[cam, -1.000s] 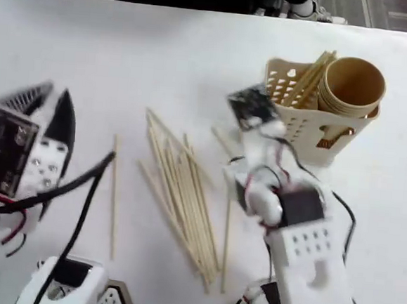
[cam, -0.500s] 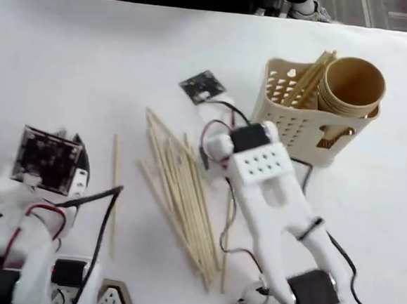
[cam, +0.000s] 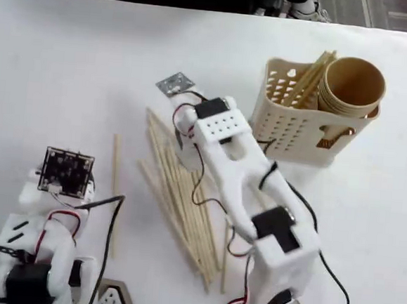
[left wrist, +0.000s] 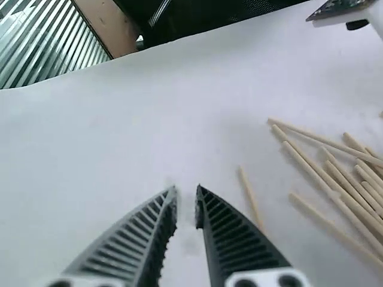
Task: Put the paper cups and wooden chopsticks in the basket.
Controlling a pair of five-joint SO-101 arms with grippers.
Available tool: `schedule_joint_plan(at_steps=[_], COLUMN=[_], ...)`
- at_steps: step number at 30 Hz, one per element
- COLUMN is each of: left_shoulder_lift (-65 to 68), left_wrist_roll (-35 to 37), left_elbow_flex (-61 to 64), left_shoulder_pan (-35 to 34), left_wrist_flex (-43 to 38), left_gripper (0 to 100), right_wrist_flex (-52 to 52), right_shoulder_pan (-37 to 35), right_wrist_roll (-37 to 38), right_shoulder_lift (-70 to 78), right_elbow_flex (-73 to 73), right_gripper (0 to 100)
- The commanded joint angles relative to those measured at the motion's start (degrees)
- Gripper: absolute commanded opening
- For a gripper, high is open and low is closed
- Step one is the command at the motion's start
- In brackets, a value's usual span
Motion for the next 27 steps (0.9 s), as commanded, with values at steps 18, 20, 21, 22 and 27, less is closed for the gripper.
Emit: schedule_joint_plan(at_steps=[18,20,21,22,27], left_shoulder_lift=[-1.1,-1.1,-1.1,-1.1,-1.1], left_wrist_roll=[-0.09,-0.09,-0.09,-0.09,-0.09], left_elbow_flex=[8.26,8.35,8.35,8.35,8.62], left_shoulder_pan=[-0.31,-0.31,-0.31,-0.31,-0.31], left_wrist_flex=[-4.4,-4.31,-4.31,-4.31,-4.22], left_gripper=[7,7,7,7,7], right_wrist_flex=[1.89,3.03,3.03,3.03,2.59], right_shoulder_pan=[-1.89,-2.77,-3.03,-3.12,-1.45], right_wrist_roll=[-3.78,-3.78,-3.78,-3.78,-3.43], right_shoulder_lift=[15.96,16.13,16.22,16.22,16.31], right_elbow_flex=[-10.37,-10.37,-10.37,-10.37,-10.2], right_gripper=[16.8,18.3,17.8,16.6,6.7])
